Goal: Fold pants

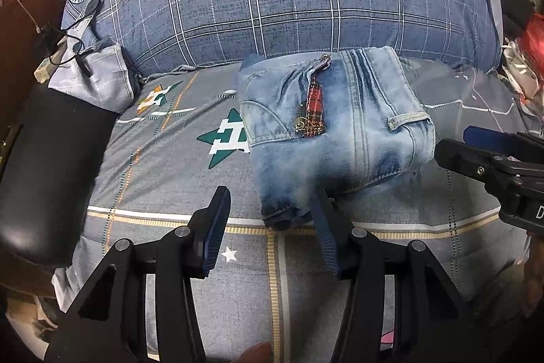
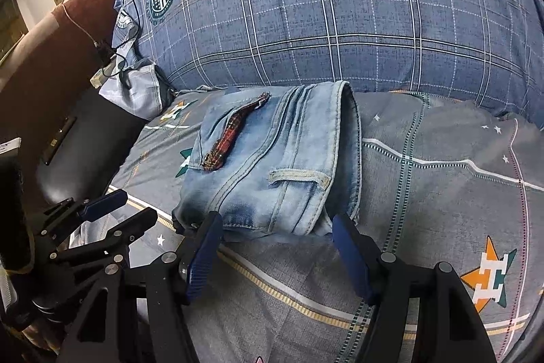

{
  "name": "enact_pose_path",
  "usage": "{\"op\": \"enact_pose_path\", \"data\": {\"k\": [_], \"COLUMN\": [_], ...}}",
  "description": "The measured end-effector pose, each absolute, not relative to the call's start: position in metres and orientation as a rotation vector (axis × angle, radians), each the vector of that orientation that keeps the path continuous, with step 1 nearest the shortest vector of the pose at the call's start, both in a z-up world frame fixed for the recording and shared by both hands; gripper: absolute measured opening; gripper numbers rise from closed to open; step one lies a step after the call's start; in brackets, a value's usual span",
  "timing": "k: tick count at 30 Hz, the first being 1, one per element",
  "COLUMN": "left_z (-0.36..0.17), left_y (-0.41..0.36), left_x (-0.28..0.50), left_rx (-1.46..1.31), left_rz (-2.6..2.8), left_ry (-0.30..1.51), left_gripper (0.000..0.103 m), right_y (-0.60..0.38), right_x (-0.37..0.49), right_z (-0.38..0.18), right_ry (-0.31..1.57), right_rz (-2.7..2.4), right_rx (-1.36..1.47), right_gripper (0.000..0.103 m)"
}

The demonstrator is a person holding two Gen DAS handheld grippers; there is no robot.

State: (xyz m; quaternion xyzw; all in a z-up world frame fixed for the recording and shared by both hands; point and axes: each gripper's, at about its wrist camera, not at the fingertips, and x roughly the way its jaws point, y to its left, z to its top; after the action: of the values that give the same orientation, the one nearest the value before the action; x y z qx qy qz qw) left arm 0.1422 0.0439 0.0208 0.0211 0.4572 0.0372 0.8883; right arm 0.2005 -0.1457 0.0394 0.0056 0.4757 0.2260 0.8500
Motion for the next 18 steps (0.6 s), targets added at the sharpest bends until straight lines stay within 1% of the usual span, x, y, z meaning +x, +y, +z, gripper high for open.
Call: {"op": "enact_pose_path", "data": {"k": [18], "left_z": [0.0222], "left_y": [0.044], "left_x": [0.1407], "left_rx": [0.047], "left_rz": [0.077], "left_ry": [0.935], "left_gripper": [0.049], "right_y": [-0.1456], "right_x": [0.2021], "right_z": [0.0383], "right_ry": [0.99], "right_rz": [0.496], "right_rx": [0.018], "right_gripper": [0.066]}}
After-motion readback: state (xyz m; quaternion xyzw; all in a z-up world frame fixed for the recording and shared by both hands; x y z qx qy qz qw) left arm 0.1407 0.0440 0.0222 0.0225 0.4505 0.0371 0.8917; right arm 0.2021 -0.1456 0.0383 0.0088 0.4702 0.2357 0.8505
